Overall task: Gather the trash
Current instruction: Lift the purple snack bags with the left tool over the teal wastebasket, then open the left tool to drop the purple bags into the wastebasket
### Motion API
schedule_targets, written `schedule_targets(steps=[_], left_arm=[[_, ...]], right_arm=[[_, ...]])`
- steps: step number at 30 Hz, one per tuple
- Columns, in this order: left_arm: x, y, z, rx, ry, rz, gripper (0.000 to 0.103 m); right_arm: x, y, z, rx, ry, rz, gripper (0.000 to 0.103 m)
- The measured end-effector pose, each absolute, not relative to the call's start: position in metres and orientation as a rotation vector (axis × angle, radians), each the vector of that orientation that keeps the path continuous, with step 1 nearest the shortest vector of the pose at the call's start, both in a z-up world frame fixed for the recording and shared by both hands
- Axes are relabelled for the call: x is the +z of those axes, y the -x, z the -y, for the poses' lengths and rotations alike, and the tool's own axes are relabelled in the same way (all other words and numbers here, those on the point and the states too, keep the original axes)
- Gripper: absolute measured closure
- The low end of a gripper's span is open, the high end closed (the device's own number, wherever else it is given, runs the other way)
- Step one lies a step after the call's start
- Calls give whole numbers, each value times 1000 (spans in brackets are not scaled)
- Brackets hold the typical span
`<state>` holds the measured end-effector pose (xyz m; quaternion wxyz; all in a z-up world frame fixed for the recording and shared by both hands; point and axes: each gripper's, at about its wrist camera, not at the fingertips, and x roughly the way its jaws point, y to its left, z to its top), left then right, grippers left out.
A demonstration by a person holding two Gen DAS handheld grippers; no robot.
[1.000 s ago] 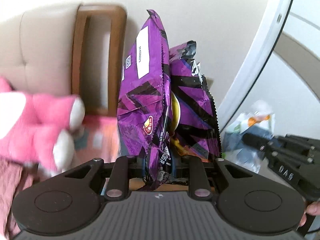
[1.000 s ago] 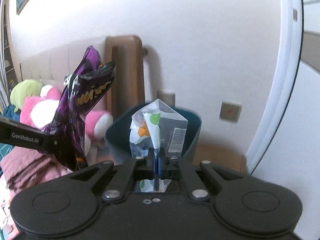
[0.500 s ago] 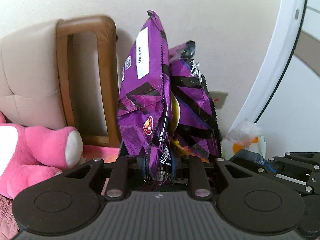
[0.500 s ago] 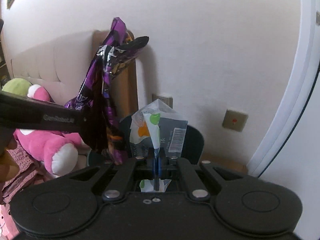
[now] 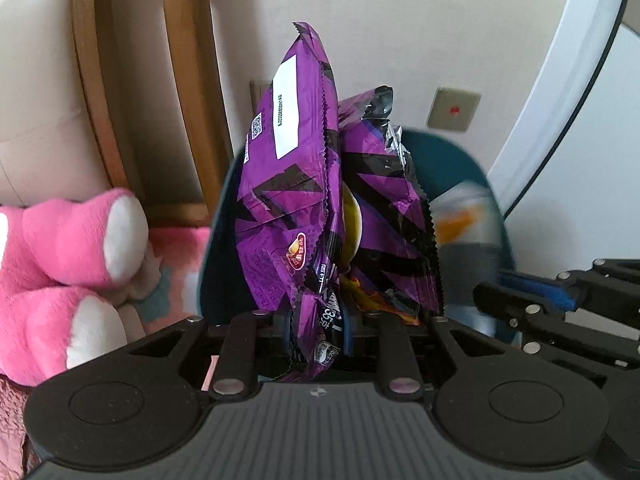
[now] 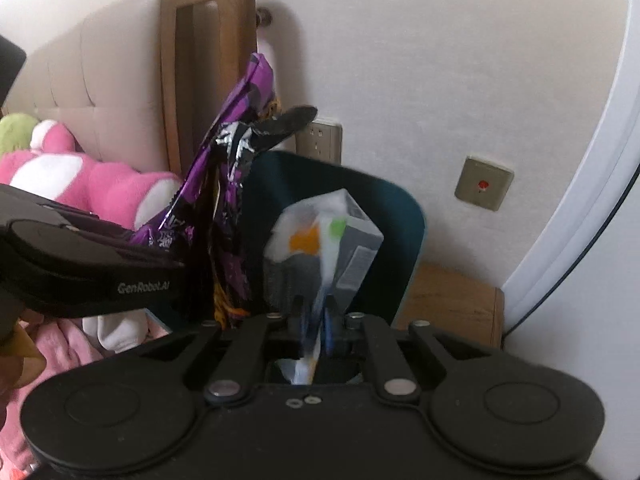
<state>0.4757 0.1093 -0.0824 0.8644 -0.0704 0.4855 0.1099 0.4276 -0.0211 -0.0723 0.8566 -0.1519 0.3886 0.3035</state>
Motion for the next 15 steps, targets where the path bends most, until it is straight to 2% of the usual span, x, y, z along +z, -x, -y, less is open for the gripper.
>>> schedule_targets(steps=[3, 6, 9, 10, 12, 13, 15], left_arm=[[-94, -478, -110, 226, 146, -1051, 81], [-103, -480, -111, 223, 146, -1084, 81], [-106, -477, -112, 220, 155, -1094, 75], [-107, -478, -114, 220, 159, -1094, 71], [-107, -475, -112, 220, 165, -1092, 56], [-105, -472, -111, 219, 168, -1086, 42], [-101, -467, -110, 218, 165, -1059, 38]], right_arm=[[-78, -430, 19, 631, 329, -834, 87], [-83, -429, 21, 634, 326, -851, 86], [-83, -427, 24, 637, 325, -857, 81], [-83, -425, 26, 641, 323, -855, 77], [-81, -423, 29, 650, 318, -854, 72], [-80, -421, 31, 651, 313, -853, 69], [-77, -418, 35, 650, 303, -844, 66]])
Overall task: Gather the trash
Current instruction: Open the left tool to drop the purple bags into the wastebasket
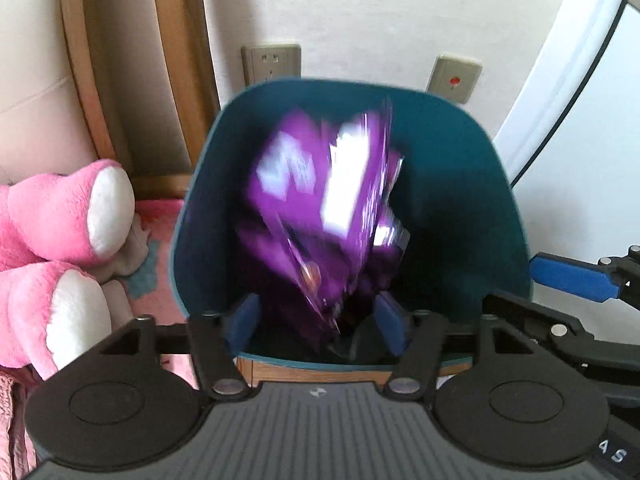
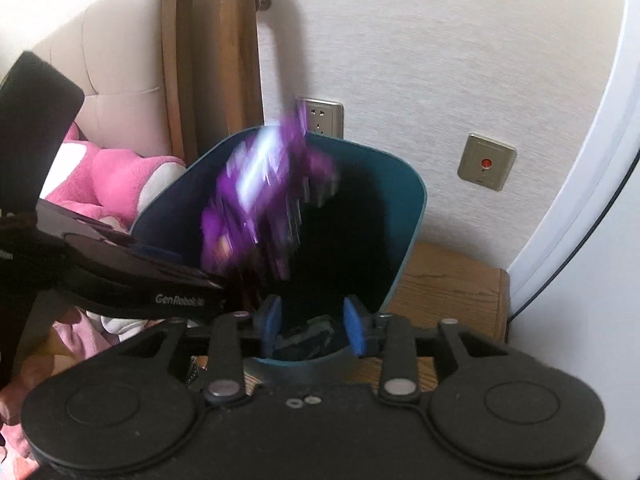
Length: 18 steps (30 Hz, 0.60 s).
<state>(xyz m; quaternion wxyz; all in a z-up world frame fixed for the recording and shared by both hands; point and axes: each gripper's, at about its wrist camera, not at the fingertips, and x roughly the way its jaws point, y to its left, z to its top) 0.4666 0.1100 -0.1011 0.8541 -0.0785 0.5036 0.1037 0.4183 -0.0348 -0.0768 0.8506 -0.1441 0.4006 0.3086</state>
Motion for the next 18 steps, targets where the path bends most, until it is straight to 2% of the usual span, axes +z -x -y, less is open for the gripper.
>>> schedule_targets(steps=[15, 18], left_arm=[[-50, -391, -105, 205, 153, -972, 38], [-49, -373, -104, 215, 153, -961, 33]], right_arm=[[-33, -380, 72, 677, 244, -779, 51], [-29, -367, 80, 686, 221, -775, 49]])
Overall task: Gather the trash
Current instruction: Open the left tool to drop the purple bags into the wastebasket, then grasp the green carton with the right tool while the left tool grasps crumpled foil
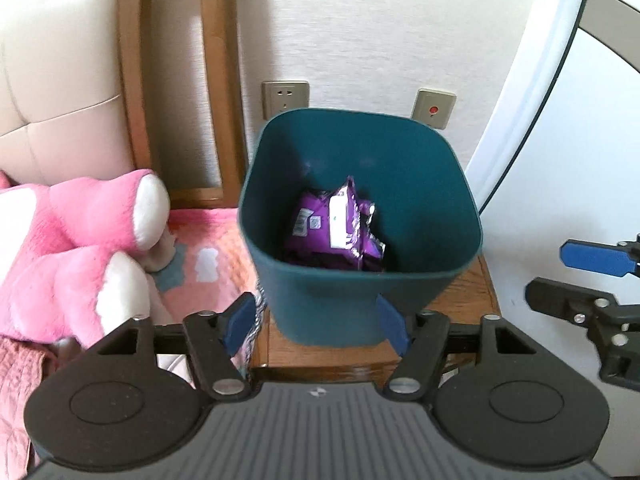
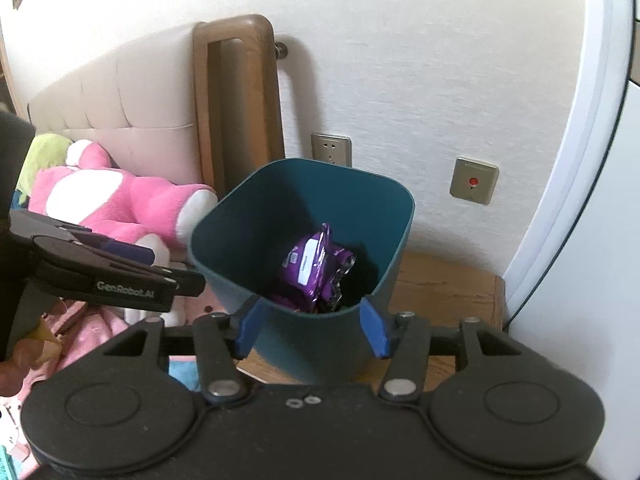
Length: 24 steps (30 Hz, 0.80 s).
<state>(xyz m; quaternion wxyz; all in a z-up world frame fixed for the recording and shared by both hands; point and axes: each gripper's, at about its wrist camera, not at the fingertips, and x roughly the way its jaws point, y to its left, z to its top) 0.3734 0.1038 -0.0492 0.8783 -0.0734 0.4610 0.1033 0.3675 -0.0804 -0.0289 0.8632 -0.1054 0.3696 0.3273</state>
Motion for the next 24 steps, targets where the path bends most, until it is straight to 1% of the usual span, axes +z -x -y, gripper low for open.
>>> schedule_targets(steps=[8, 9, 11, 14, 16, 20, 22, 24], left_arm=[[-61, -319, -88, 242, 141, -969, 32], [-65, -312, -85, 245, 138, -973, 31], [-72, -302, -79, 247, 142, -984, 25], [-86, -290, -69, 251, 145, -1000, 25], [-98, -284, -64, 249, 160, -1020, 23], [-134, -277, -56, 237, 180, -1084, 22], [-161, -276, -52, 234, 167, -1138, 22], [-187, -273, -50, 225, 171, -1183, 22]], right_arm=[[-37, -329, 107, 692, 208, -774, 39], [-41, -324, 111, 696, 213, -776, 37], [-50, -317, 116, 699, 224, -785, 33], [-69, -309, 124, 701, 235, -812, 30], [-83, -304, 129, 701, 241, -834, 26], [-117, -300, 138, 691, 244, -894, 22], [-136, -301, 143, 682, 244, -929, 14], [-158, -302, 147, 687, 250, -966, 11]])
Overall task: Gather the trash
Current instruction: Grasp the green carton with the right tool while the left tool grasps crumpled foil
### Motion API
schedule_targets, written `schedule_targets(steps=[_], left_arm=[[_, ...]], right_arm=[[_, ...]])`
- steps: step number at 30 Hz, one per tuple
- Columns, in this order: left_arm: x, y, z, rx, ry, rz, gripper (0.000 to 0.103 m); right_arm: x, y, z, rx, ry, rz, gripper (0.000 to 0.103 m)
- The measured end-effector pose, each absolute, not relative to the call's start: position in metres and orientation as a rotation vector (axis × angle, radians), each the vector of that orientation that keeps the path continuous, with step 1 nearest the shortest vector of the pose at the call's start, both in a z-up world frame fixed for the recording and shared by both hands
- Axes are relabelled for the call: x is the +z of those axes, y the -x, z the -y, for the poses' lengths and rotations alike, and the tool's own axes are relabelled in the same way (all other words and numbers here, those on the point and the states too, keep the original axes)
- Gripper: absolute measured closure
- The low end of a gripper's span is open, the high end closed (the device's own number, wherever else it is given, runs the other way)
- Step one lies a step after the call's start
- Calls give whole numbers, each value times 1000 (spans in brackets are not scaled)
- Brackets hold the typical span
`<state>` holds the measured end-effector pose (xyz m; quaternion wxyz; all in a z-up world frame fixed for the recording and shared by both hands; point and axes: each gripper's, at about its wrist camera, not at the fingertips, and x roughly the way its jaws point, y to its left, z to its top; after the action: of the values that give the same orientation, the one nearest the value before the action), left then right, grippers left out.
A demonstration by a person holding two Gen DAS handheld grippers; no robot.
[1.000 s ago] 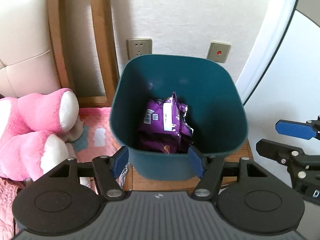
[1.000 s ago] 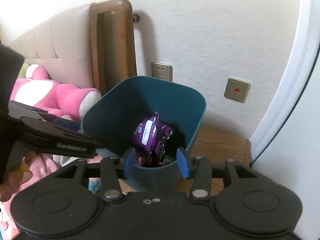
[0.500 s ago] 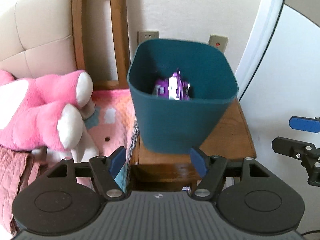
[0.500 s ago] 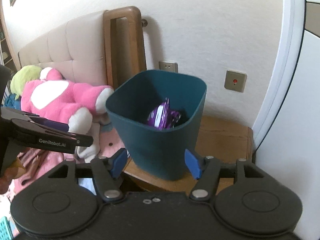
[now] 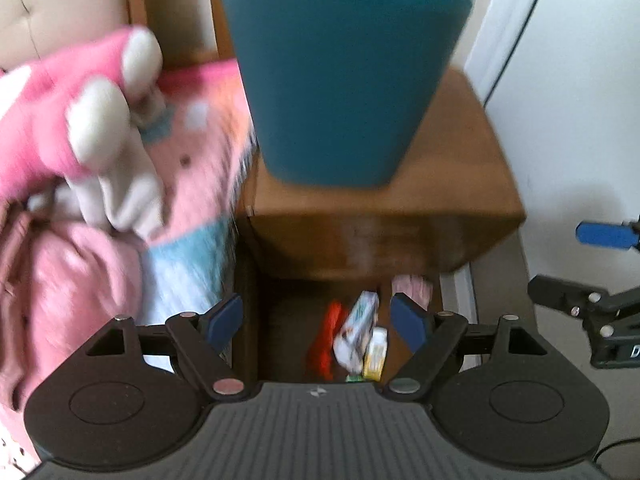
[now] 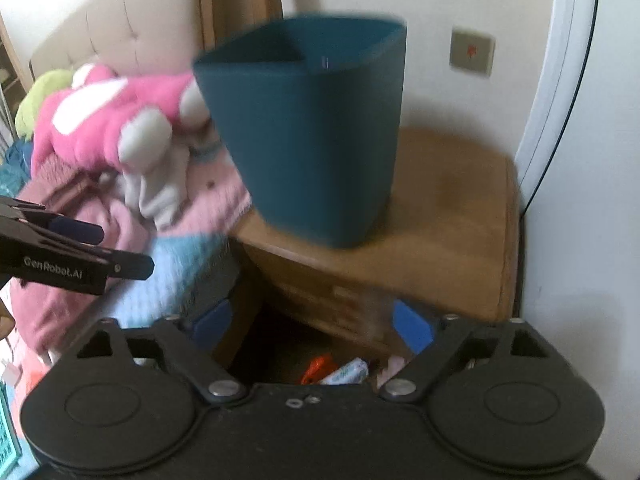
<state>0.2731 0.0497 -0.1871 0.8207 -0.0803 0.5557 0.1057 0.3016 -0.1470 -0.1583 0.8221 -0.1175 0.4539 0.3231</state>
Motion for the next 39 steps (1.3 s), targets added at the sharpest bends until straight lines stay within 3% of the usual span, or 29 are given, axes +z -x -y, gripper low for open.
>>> schedule_targets(steps=[9, 11, 12, 27, 39], left_arm=[[-316, -266, -44, 224, 231, -1338, 16], [-350, -264, -41, 233, 236, -1373, 3], [-369, -262, -38, 234, 236, -1388, 1], [-652, -225, -11, 274, 403, -1613, 1], [-814, -213, -8, 286, 427, -1739, 1]], right_arm=[[-274, -297, 159, 699, 330, -1112, 8], [-307, -292, 161, 711, 345, -1153, 8], [-324, -289, 162, 715, 356, -1173, 8], [-586, -265, 170, 821, 481, -1358, 14], [-749, -243, 169, 868, 565, -1451, 27]])
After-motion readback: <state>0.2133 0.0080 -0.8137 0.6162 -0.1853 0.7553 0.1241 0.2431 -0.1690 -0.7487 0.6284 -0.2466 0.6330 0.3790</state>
